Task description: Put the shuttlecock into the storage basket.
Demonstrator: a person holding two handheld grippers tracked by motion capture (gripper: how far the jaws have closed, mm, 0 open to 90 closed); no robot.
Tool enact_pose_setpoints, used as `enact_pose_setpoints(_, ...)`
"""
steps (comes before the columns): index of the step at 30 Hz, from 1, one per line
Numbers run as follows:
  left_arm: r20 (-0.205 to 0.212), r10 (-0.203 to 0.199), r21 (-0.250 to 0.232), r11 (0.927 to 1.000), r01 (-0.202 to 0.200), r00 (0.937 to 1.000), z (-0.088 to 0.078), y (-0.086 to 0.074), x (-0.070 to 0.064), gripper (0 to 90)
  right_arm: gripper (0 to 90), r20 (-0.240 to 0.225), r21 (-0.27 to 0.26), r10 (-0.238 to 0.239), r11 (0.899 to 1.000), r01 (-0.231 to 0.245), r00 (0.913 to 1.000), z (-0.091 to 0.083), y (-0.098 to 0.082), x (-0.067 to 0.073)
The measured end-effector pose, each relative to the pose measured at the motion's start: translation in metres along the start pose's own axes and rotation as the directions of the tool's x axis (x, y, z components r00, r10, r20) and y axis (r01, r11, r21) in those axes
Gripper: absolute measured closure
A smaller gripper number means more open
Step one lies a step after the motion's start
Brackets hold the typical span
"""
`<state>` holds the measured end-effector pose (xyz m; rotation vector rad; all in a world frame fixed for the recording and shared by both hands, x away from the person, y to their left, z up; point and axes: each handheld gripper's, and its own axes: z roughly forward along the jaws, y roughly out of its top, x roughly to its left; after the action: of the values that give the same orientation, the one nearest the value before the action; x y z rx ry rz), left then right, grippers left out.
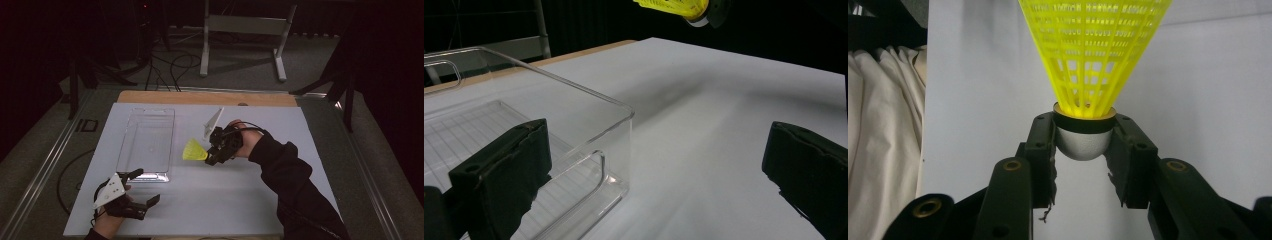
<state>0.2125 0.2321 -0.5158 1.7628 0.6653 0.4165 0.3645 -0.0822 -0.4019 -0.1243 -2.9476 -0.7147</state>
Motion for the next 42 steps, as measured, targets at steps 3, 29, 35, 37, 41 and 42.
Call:
enact_pose_setpoints(3,0.000,-0.001,0.000,1.0000,0.001,1.0000,0.000,0.000,0.000,0.3,65.3,0.000,0.006,0.003,1.000,-0.003,1.0000,0.001,0.004,0.000)
enact_pose_setpoints(29,0.010,-0.005,-0.003,1.0000,0.005,0.9999,0.000,0.000,0.000,0.3,65.3,-0.009,-0.048,-0.030,0.998,0.030,0.9995,0.015,0.055,-0.006)
enact_pose_setpoints(35,0.013,-0.003,-0.002,1.0000,0.003,0.9999,0.000,0.000,0.000,0.3,65.3,-0.008,-0.053,-0.029,0.998,0.028,0.9996,0.020,0.064,-0.008)
enact_pose_setpoints(37,0.013,-0.004,-0.002,1.0000,0.004,0.9999,0.000,0.000,0.000,0.3,65.3,-0.007,-0.062,-0.031,0.998,0.030,0.9995,0.023,0.069,-0.009)
enact_pose_setpoints(41,0.014,-0.004,-0.002,1.0000,0.004,0.9999,0.000,0.000,0.000,0.3,65.3,-0.009,-0.083,-0.033,0.996,0.032,0.9994,0.025,0.073,-0.011)
enact_pose_setpoints(42,0.014,-0.004,-0.002,1.0000,0.004,0.9999,0.000,0.000,0.000,0.3,65.3,-0.008,-0.088,-0.031,0.996,0.030,0.9995,0.026,0.075,-0.011)
